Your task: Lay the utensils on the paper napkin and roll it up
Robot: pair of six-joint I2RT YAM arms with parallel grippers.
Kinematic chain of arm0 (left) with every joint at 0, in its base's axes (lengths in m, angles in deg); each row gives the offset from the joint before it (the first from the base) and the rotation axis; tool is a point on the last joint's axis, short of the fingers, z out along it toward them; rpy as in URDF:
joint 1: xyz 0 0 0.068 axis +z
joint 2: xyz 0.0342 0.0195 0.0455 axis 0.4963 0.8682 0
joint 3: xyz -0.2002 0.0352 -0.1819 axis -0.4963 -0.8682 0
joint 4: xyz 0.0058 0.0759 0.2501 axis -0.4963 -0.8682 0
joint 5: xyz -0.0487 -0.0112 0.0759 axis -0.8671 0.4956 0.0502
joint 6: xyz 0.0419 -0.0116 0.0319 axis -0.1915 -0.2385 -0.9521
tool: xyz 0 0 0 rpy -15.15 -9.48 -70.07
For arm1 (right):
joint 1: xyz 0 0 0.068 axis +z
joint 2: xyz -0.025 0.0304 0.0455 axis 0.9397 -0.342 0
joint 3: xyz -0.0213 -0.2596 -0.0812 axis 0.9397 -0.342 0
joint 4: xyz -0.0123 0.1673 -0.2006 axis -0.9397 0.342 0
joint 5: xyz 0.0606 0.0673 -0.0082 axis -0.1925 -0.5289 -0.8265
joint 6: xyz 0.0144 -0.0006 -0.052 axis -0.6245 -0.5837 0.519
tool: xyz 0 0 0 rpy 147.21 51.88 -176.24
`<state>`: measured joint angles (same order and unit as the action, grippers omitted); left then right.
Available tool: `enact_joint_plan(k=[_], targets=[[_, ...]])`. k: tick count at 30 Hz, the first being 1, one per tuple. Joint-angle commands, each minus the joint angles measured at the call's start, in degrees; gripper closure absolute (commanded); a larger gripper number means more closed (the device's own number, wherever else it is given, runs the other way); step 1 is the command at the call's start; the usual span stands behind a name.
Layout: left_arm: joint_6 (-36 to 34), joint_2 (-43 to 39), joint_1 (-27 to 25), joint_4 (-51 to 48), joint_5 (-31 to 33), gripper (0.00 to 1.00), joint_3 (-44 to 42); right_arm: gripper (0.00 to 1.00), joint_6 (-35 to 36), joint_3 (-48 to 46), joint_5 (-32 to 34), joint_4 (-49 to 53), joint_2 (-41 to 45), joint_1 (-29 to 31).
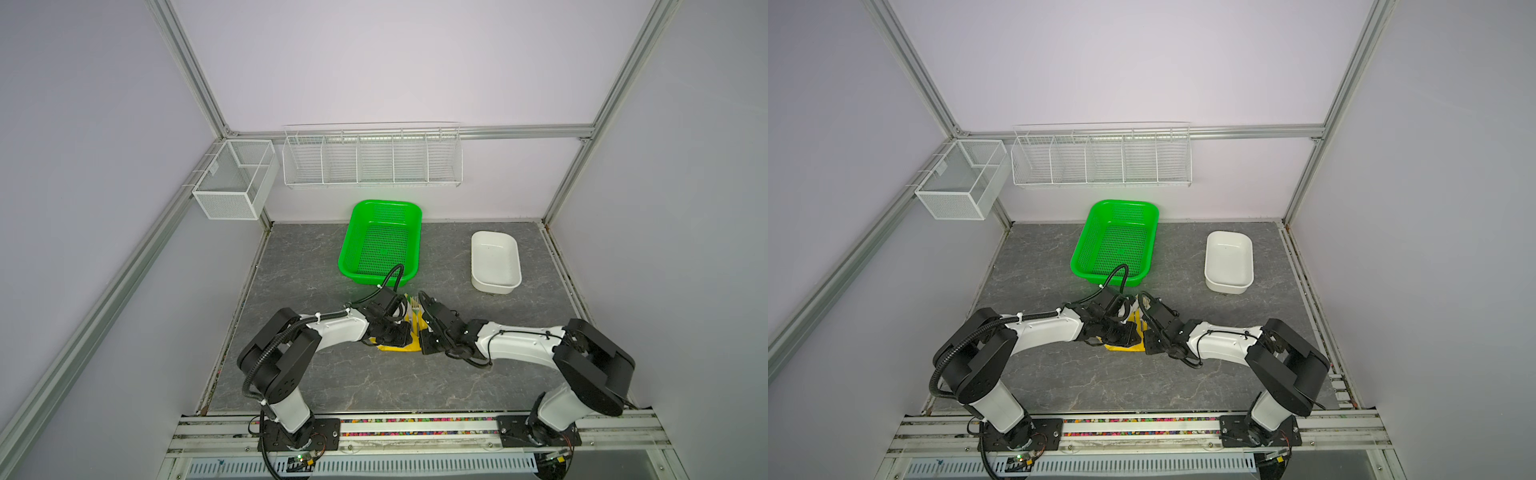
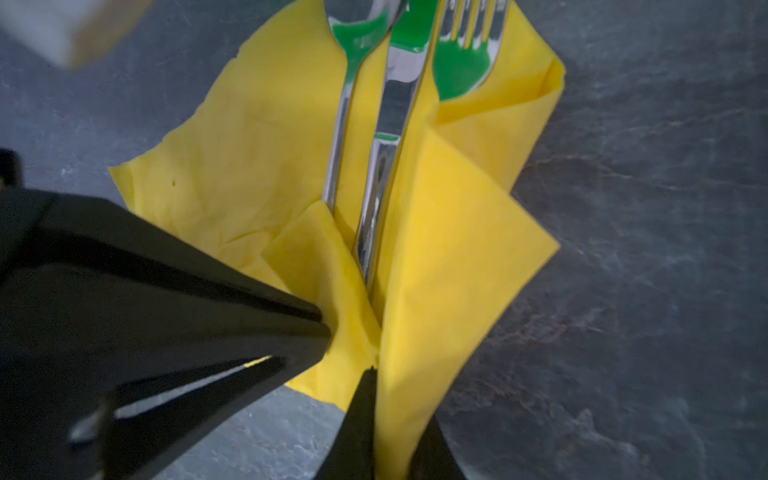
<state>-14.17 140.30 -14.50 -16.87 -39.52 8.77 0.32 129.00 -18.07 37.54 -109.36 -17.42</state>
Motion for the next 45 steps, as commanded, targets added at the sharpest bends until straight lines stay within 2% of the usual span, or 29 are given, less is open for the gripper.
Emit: enact_joint_plan(k=[1,6,15,24,32,45], targets=[[0.27,-0.78,0.39,1.41,-0.30,0.88,-0.63,0.83,0.98,1.52,2.24,2.54,-0.74,0.51],[0.10,-1.19,0.48,1.09,-0.17,0.88,-0.77,0.80,0.02,1.32,2.52,2.55,-0.29,0.63],[0.66,-1.63,0.66,2.01,-0.22,0.88,-1.42,0.61,-3.47,-1.73,-0.48,-3.08,3.14,-0.90],[0.92,-1.23,0.74,1.84,-0.16,0.88,-1.14,0.60,-4.80,-5.31,-7.02,-11.00,5.24,-4.12],[1.41,-1.56,0.92,2.17,-0.11,0.88,-1.50,0.62,-5.89,-5.93,-11.44,-16.36,2.85,-4.58],[3.04,-2.02,2.15,3.99,-1.09,0.88,-2.65,0.66,-9.51,-9.11,-13.76,-22.72,0.81,-4.58]])
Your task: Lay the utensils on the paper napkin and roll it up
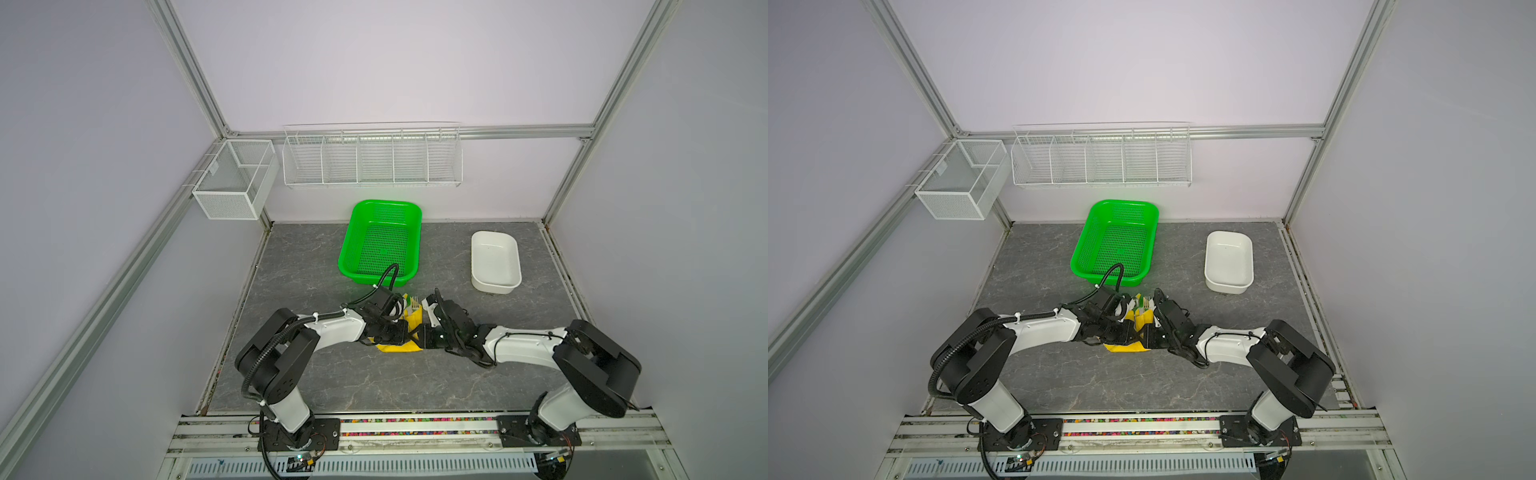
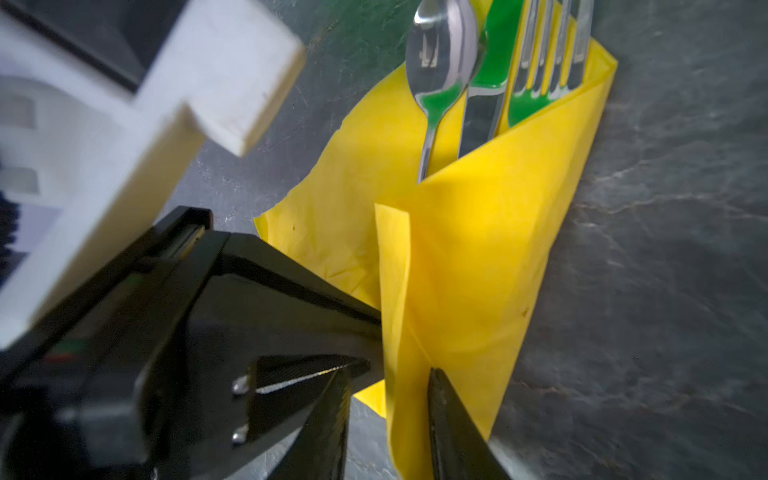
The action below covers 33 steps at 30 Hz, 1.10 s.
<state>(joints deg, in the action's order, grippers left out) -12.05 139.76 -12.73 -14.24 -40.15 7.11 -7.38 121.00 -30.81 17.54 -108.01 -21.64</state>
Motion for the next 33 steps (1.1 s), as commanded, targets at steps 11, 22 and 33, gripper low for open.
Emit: enact_joint_plan(k=[11,22,33], targets=[[2.65,-3.31,1.49,2.35,-0.24,0.88,-2.35,0.65,-4.40,-3.11,-2.34,-7.42,-1.65,-0.50],[5.43,-7.61,3.42,3.49,0.78,0.86,-4.87,0.65,-4.41,-3.33,-2.69,-8.22,-2.98,-0.41],[9.07,-10.56,5.46,5.53,-1.60,0.52,-4.95,0.66,-4.41,-3.35,-2.60,-7.95,-2.93,-0.45]])
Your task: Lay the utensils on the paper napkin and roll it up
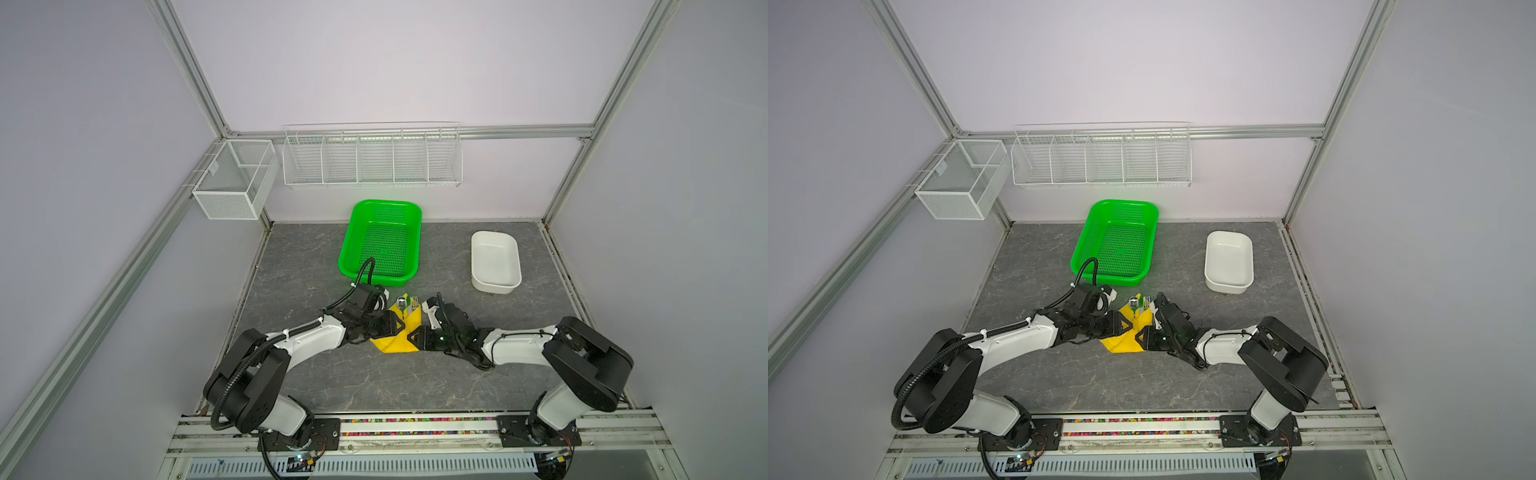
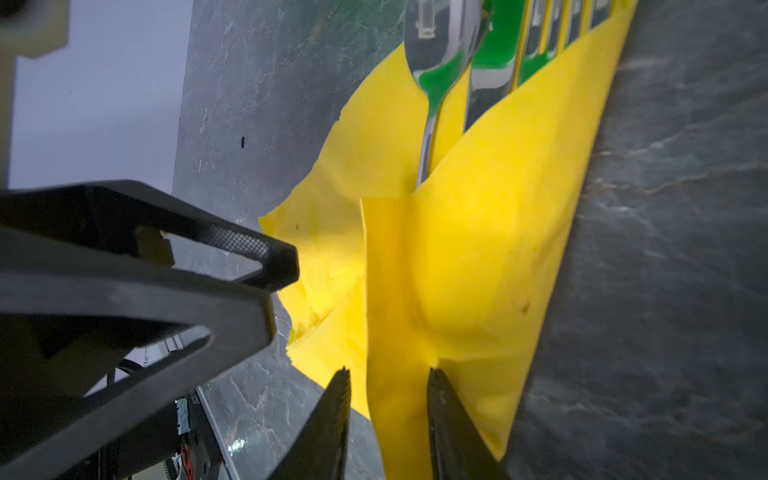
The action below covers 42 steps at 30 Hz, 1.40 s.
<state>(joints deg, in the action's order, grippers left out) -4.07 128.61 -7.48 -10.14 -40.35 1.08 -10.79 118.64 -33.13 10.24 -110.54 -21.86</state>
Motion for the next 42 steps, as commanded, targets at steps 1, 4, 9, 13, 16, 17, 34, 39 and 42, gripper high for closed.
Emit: enact_joint_plan(k=[1,4,9,13,16,17,34,39,42], targets=[[1.45,1.13,0.23,1.87,-1.98,0.50,1.45,0.66,-0.99,-1.02,-0.30,-0.61,-0.35,-0.26],[2.67,3.35,0.17,2.46,-3.32,0.48,2.89,0.66,-0.95,-1.10,-0.09,-0.48,-0.28,-0.19],[2.99,5.79,0.23,1.82,-3.16,0.45,4.95,0.66,-0.75,-0.93,-0.15,-0.22,-0.26,-0.20],[3.03,7.92,0.23,-0.23,-2.49,0.47,6.49,0.66,-0.57,-0.82,-0.11,0.22,-0.13,-0.21],[3.49,8.59,0.23,0.10,-2.23,0.50,6.56,0.66,-0.44,-0.80,0.06,0.56,0.07,-0.23],[3.53,8.79,0.23,0.30,-2.37,0.52,6.69,0.66,-0.38,-0.73,0.07,0.58,0.05,-0.24],[3.36,11.13,0.23,-1.03,-2.65,0.71,7.78,0.66,0.05,-0.47,0.19,1.19,0.25,-0.23],[3.27,10.79,0.22,-1.23,-2.11,0.77,7.60,0.66,0.14,-0.47,0.24,1.32,0.34,-0.23],[3.27,10.65,0.23,-1.28,-2.11,0.78,7.62,0.66,0.15,-0.47,0.25,1.31,0.35,-0.31]])
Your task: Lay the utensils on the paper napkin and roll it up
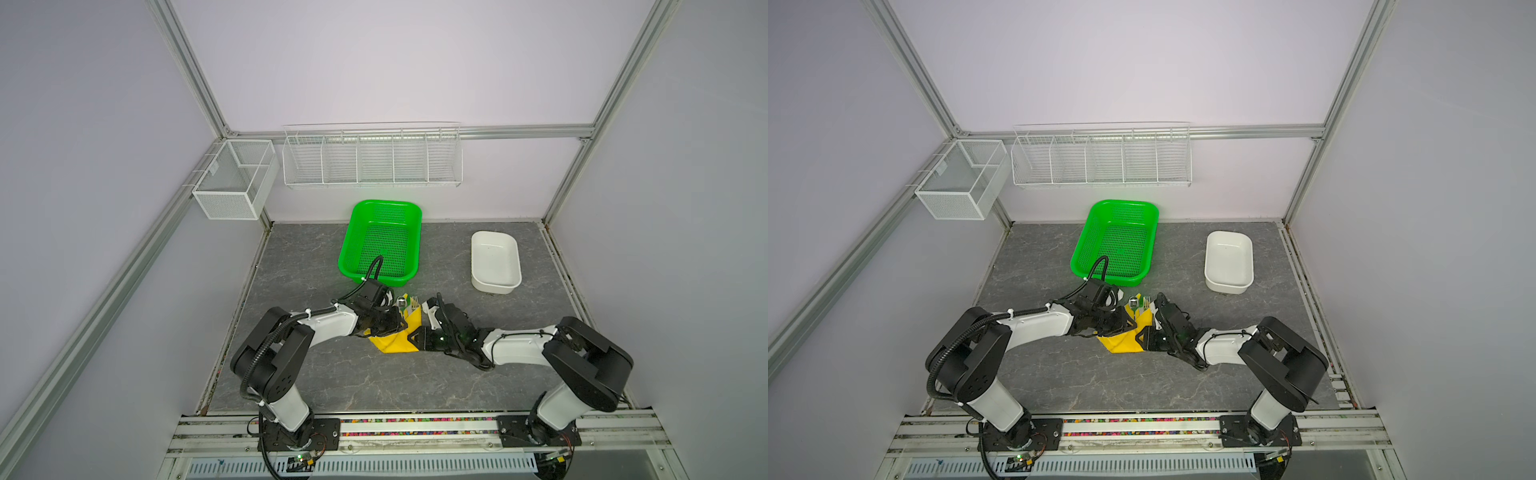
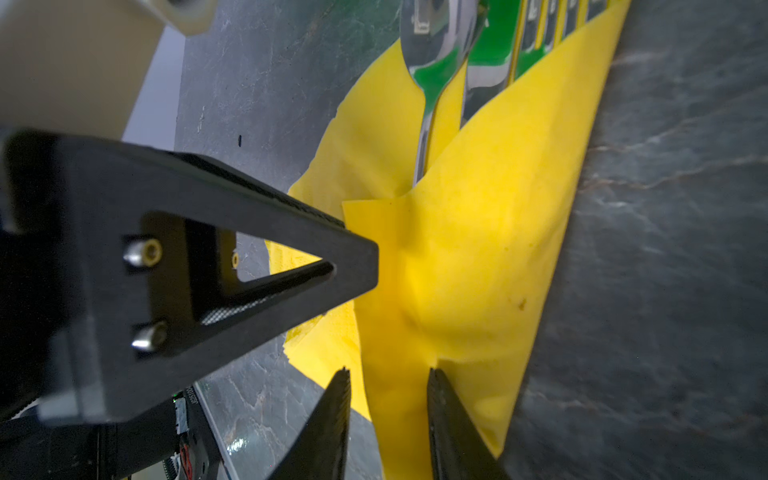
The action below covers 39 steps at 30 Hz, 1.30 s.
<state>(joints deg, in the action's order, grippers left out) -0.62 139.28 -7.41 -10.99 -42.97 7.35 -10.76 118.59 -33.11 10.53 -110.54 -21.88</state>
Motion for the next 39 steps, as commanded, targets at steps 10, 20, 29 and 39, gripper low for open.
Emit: enact_joint_plan(k=[10,20,29,39], targets=[[-0.18,0.87,0.16,-0.29,0.49,0.61,1.67,0.65,0.24,-0.28,-0.03,0.99,0.27,-0.19],[0.03,0.03,0.17,-0.95,2.19,0.73,1.78,0.65,0.45,0.19,0.14,1.59,0.68,-0.19],[-0.26,-2.62,0.30,-0.51,3.78,0.97,0.44,0.63,1.00,0.81,0.53,3.49,2.41,-0.17],[-0.99,-4.32,0.86,-0.63,4.44,1.00,-1.79,0.61,0.87,0.86,2.37,6.79,5.74,-0.31]])
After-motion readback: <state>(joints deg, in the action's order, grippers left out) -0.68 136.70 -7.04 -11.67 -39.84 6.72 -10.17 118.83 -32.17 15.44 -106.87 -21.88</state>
